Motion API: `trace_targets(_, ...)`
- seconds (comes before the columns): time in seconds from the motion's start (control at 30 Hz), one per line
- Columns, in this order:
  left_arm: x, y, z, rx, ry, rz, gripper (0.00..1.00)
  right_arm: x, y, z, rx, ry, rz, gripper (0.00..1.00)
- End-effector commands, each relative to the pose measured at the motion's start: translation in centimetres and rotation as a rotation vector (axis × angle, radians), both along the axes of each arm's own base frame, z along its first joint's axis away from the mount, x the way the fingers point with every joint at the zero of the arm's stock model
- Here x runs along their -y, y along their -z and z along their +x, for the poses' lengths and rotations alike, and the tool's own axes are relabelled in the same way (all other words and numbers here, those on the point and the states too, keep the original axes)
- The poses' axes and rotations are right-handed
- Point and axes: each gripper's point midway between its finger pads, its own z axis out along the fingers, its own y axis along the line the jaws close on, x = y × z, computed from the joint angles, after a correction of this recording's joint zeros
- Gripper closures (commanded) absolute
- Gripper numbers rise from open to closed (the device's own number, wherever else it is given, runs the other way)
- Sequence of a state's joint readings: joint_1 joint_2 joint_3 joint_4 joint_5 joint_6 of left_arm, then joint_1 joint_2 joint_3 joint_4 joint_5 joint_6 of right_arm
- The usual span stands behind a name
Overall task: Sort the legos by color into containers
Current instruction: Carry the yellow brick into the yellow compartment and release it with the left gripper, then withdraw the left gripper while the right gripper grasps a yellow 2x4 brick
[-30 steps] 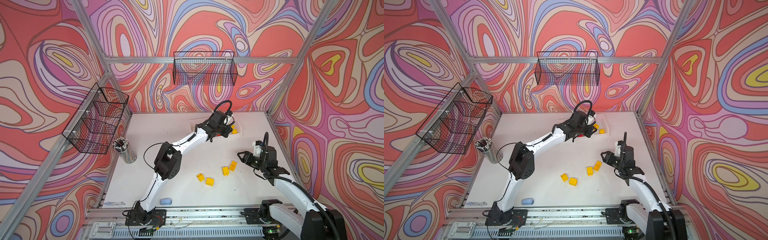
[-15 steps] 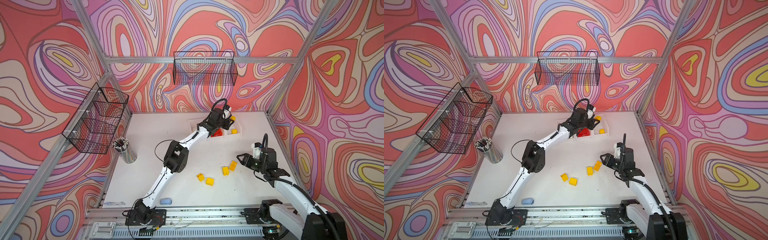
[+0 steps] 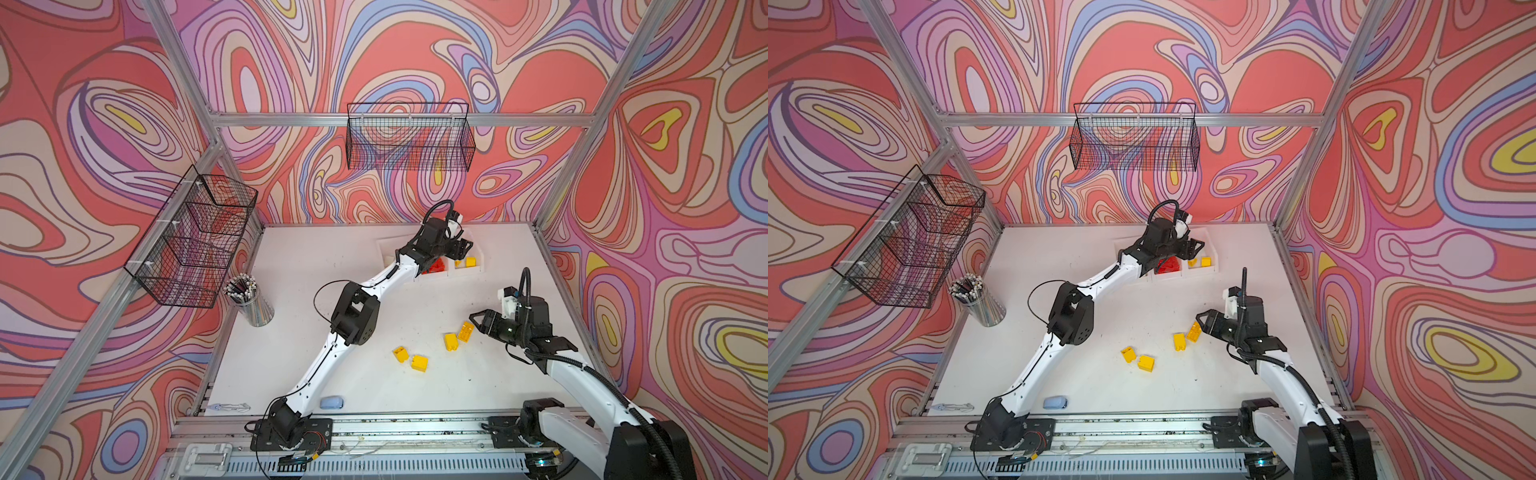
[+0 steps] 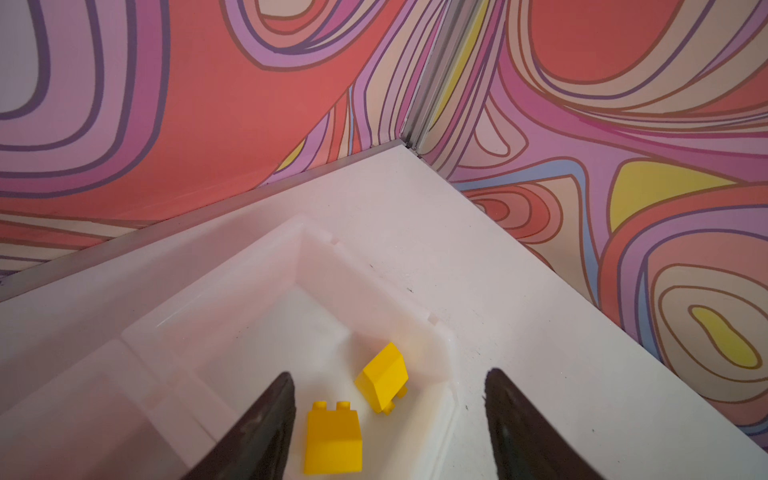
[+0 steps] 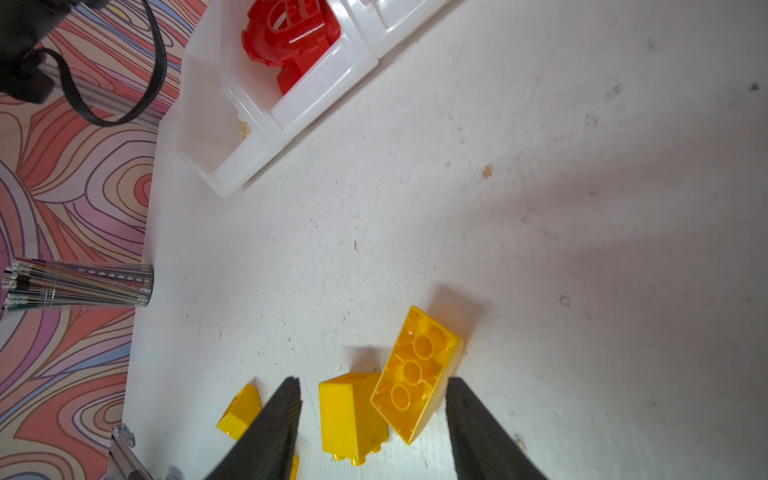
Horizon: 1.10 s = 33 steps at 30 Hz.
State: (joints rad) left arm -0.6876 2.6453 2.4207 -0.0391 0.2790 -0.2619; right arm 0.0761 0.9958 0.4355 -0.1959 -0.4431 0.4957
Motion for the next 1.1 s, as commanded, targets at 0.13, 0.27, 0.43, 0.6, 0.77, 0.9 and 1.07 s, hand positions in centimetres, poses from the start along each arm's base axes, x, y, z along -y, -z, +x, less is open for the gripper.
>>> trace_targets(0.13,-2.1,-8.0,-1.5,0.121,-0.01,-0.044,0.26,-0.5,0.4,-0.3,-0.048,0.002,-0.123,0.39)
trace_targets(0.27,-4.4,-11.9,-3.5,0.17,-0.028,-0.038,0.26,-1.6,1.6,-0.8,-0.092,-0.005,-0.216,0.38)
trace_targets(0.43,-8.8,-16.7,-6.9,0.213,-0.091,0.02,0.26,-1.3,2.8,-0.8,-0.134,0.055,-0.319,0.37)
trace_targets(0.6,-13.8,-18.6,-10.8,0.187,-0.189,0.0,0.26,-0.1,3.5,-0.5,-0.159,0.129,-0.379,0.35)
trace_targets(0.77,-17.0,-16.6,-14.5,0.145,-0.29,0.001,0.26,-1.4,3.8,0.5,-0.158,0.113,-0.37,0.34)
trace_targets(0.9,-17.1,-14.7,-18.3,0.199,-0.305,0.073,0.26,-2.0,3.7,1.6,-0.148,0.109,-0.388,0.33)
trace_targets(1.07,-17.7,-12.4,-21.2,0.169,-0.291,0.119,0.27,-1.9,4.6,2.2,-0.168,0.109,-0.422,0.33)
